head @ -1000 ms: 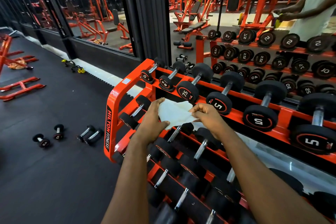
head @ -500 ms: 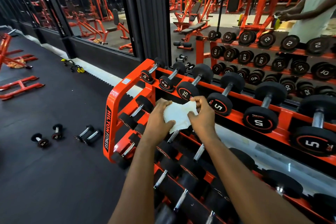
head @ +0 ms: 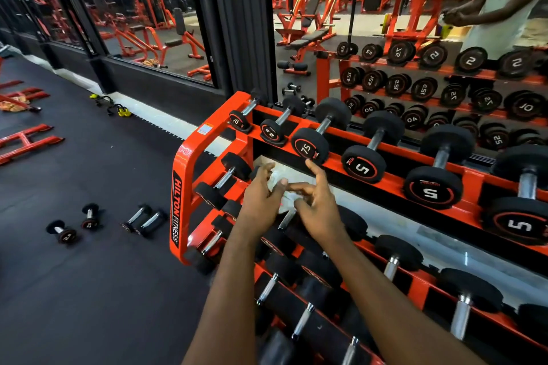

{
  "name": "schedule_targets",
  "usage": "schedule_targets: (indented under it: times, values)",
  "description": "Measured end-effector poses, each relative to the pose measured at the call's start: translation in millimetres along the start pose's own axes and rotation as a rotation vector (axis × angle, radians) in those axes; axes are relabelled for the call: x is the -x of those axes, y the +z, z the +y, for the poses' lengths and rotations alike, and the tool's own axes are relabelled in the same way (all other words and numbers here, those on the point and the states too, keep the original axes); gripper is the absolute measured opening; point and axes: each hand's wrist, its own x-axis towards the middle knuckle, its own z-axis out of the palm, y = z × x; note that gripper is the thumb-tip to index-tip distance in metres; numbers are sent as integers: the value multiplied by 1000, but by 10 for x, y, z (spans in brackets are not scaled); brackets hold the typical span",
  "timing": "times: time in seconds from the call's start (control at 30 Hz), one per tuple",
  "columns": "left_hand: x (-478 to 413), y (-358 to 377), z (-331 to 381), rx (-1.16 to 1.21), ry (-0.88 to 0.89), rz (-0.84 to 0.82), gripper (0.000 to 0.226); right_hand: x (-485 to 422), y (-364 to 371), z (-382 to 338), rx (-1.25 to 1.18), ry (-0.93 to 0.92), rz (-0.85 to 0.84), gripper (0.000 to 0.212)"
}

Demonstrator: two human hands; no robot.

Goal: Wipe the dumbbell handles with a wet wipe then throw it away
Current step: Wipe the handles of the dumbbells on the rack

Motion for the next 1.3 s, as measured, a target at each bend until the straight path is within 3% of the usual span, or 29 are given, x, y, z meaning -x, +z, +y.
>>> schedule_targets:
  times: [0.1, 0.17, 0.27, 0.37, 0.47, 0.57, 0.77, 1.0, 1.1, 1.3]
  values:
    - [-14, -86, -83, -66, -7, 130, 38, 20, 112, 29, -294, 43, -3, 64]
    - [-13, -150, -145, -84, -19, 138, 41, 8, 192, 39, -438, 111, 101, 51]
    - [15, -224, -215, -69, -10, 99, 46, -37, 279, 78, -312, 277, 183, 30]
    - [20, -239, -254, -24, 13, 68, 47, -42, 339, 76, -218, 484, 10, 16]
    - [13, -249, -289, -15, -9, 15, 48, -43, 366, 85, -230, 474, 26, 5]
    - [-4, -221, -360, -16, -73, -45, 42, -58, 307, 128, -171, 431, 74, 9]
    - [-129, -26, -643, -193, -217, -181, 15, -73, 160, 453, -31, 411, -71, 4]
    - [-389, 412, -914, -268, -245, -104, 8, -236, 29, 971, -279, 579, -67, 18]
    - [-496, 646, -1076, -232, -301, -107, 14, -412, -66, 1265, -237, 594, -82, 10]
    - [-458, 1134, -1516, -209, -467, -98, 7, -464, -270, 2020, 16, 576, -27, 24]
